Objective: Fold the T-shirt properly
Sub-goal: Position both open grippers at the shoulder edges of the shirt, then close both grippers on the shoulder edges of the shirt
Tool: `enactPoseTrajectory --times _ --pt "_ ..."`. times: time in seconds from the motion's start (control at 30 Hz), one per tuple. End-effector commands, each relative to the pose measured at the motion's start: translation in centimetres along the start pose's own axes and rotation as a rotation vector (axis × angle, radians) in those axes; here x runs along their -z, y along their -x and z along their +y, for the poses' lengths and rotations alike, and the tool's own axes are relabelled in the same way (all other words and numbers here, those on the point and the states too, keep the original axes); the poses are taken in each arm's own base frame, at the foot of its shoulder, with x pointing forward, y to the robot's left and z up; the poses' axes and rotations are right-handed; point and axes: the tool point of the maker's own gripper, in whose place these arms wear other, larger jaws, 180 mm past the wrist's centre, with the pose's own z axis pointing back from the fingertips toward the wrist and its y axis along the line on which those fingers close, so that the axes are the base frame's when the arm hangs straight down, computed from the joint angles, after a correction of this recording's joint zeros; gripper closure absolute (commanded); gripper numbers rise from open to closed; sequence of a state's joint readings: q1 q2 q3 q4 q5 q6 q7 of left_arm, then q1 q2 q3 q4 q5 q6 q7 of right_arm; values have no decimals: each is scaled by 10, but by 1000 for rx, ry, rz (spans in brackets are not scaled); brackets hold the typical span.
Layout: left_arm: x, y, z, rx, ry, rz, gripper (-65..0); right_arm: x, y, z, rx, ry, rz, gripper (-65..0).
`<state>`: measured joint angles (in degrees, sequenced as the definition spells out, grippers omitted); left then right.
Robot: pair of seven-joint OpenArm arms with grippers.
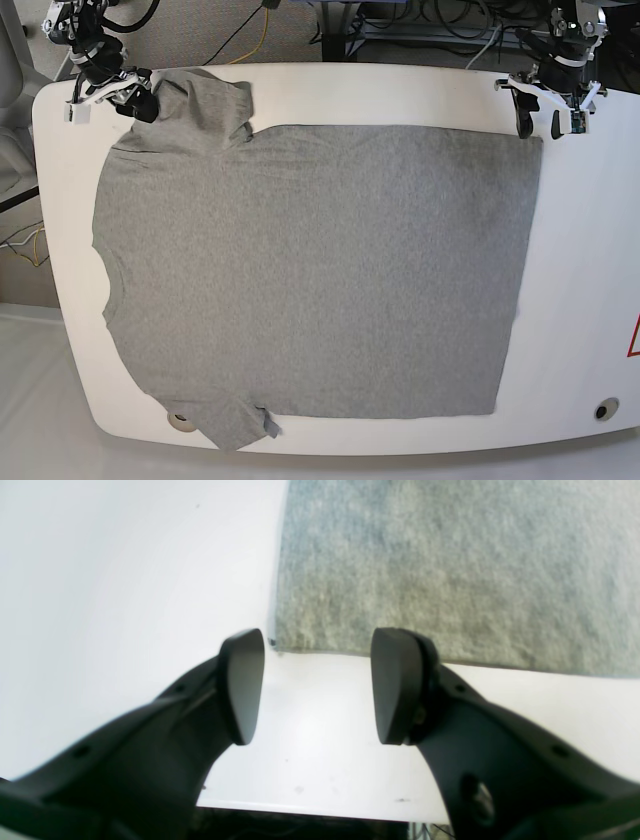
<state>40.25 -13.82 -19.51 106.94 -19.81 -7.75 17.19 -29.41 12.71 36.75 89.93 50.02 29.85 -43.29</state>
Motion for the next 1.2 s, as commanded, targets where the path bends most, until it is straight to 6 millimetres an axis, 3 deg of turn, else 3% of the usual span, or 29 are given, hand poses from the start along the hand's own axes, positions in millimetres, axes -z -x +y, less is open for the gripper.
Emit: enactPoseTrajectory --times 0.0,0.43,0.5,1.17 --pt "-1 -7 5 -1 -7 -26 -327 0 12 -2 -11 12 61 -297" --pt "8 11 12 -33 -24 32 -322 10 26 12 -19 -33 105 -301" --pt "6 8 12 -24 -22 21 -323 12 35 15 -22 -36 126 -301" --pt "3 6 8 -11 -6 12 -323 19 50 27 -32 -64 169 -310"
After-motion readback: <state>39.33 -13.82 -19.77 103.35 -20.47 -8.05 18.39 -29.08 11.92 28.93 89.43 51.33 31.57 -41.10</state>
